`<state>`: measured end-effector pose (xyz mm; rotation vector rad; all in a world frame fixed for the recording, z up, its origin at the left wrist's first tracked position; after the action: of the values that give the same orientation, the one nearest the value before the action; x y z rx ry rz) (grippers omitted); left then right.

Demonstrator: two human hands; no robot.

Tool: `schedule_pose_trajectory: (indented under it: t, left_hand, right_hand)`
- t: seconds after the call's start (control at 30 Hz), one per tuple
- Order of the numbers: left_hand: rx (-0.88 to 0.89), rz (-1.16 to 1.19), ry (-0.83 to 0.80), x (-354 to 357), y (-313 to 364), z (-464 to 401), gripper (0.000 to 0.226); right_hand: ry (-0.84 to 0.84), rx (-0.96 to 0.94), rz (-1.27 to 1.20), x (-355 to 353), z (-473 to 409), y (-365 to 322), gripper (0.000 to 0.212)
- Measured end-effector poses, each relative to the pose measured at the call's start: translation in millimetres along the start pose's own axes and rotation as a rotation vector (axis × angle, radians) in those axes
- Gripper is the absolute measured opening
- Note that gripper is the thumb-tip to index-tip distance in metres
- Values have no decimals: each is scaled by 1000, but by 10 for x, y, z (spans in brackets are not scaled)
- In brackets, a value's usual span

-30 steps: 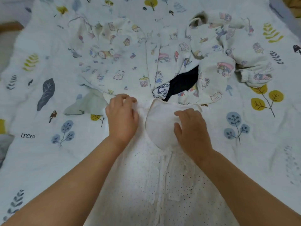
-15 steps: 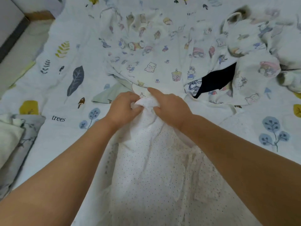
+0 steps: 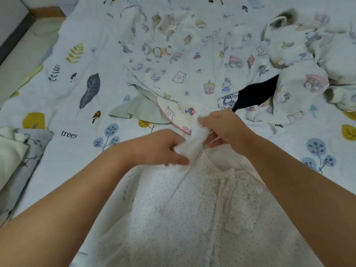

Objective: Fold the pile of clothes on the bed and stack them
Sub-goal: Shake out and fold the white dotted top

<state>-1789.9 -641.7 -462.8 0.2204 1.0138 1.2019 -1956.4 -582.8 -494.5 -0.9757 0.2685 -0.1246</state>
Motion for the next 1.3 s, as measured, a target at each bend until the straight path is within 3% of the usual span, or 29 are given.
schedule_pose_trajectory:
  t: [0.03, 0.1, 0.17, 0.27, 0.37, 0.43, 0.5, 0.53, 0.57, 0.6, 0.67, 0.77, 0.87, 0.93, 1.03, 1.13, 1.3]
  left_hand:
    - [3, 41, -108, 77, 69, -2, 22]
    - [-19, 86, -162, 192, 104, -53, 22]
    - [-85, -10, 56, 250, 2, -174, 24]
    - [-257, -294, 448, 357, -227, -338, 21]
    - [-392, -331, 467, 495, -372, -436, 49]
    - [-409, -369, 423, 555, -415, -501, 50]
    - [-346, -350, 464, 557, -446, -544, 25]
    - [-313, -330, 478, 544, -447, -551, 19]
    - [-301, -311, 490, 530, -448, -559, 23]
    - [-306, -301, 510, 511, -447, -558, 23]
    - [-334, -336, 603, 483, -419, -555, 14]
    - [-267, -481, 814, 503, -361, -528, 17]
    - [156, -598, 966, 591, -350, -559, 38]
    - [331, -780, 825, 701, -380, -643, 49]
    - [254, -949, 480, 822, -412, -723, 54]
    - [17, -922, 269, 858, -509, -826, 58]
    - [-4, -785, 199, 802, -449, -843, 60]
  right_hand:
    - [-10, 15, 54, -35, 18, 32, 7]
    - [-6, 54, 243, -97, 20, 152, 24]
    - [25, 58, 470, -115, 3, 280, 42]
    - [221, -80, 730, -105, -9, 429, 47]
    - [370, -150, 643, -66, -2, 465, 53]
    - [365, -147, 590, -22, -48, 487, 59]
    - [287, -150, 570, 46, -134, 525, 39]
    - [286, -153, 574, 67, -188, 540, 17]
    - [315, -167, 556, 79, -221, 535, 9]
    - [364, -191, 521, 82, -250, 531, 19]
    - [437, -247, 397, 97, -273, 492, 7]
    - [562, -322, 447, 148, -152, 500, 35]
    - [726, -465, 796, 207, 37, 654, 51]
    - [525, -332, 1039, 239, 114, 773, 60]
    - [216, -85, 1240, 205, 74, 998, 66]
    - [149, -23, 1246, 182, -35, 1037, 66]
    - [108, -35, 1171, 147, -10, 962, 65]
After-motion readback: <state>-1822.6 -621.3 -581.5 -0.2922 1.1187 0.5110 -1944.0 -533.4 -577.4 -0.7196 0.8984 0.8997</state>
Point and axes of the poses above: each hand's wrist, its own z-axis away from the middle knuckle, its own x-axis out of the palm, y = z × x, the point moved 1 cm from there along -z, towards the middle knuckle, and after that the axes turned 1 degree about x, right-handed, at the moved point
